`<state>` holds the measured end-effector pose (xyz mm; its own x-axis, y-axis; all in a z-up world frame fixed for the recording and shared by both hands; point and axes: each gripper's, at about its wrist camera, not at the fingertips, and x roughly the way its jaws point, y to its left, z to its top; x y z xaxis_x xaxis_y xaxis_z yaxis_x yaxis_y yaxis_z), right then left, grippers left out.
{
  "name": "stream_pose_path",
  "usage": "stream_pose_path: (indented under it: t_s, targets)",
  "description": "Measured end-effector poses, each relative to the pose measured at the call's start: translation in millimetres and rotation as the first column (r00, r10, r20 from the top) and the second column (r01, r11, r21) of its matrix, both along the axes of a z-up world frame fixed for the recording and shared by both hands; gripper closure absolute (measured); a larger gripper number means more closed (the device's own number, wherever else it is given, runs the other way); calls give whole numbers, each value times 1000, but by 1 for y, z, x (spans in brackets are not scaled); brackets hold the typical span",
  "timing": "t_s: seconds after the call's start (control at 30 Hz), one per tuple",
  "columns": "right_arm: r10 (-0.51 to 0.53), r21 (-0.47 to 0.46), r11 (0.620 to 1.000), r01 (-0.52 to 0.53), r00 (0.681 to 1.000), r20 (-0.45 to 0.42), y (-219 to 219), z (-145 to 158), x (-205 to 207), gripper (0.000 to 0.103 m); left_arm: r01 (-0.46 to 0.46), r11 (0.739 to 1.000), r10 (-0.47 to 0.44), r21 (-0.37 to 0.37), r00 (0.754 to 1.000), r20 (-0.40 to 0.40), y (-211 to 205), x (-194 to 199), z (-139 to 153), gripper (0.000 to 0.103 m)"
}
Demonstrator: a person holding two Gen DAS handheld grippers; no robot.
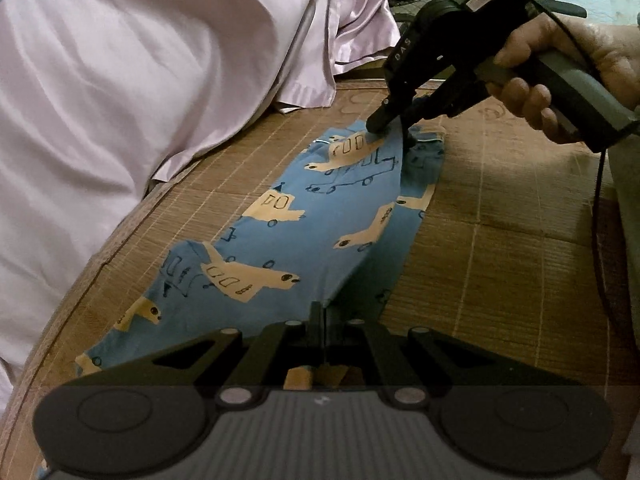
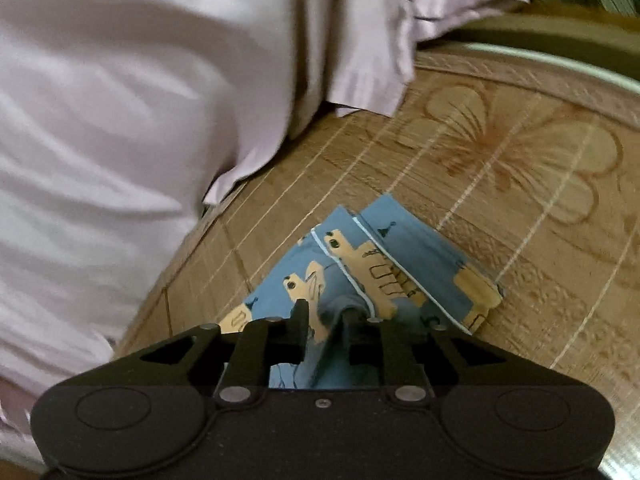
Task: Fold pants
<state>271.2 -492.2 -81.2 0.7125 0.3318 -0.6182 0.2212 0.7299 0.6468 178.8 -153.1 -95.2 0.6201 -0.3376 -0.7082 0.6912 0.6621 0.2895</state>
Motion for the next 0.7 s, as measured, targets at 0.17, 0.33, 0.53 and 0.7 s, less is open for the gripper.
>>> stream_pose_path:
  t_s: [0.17,0.33,0.53,0.7]
  targets:
    - [-86,73,993,88,996,-35,-9,-14,1,94,3,1000,-3,0,1000,0,0,-1,1,103]
    - [-7,-132,991,14,998,55,6,15,13,103,-19,1000,19,-23,1000,10,-1,0,5,103]
    - [301,-664,747,-43,911,281,54,73,-23,103,4,997,-1,-79,999,36,-2,0,15,103]
    - [180,-622,776,-105,982,58,35,16,-25,102,36,999,-37,-34,999,-38,-6,4,0,103]
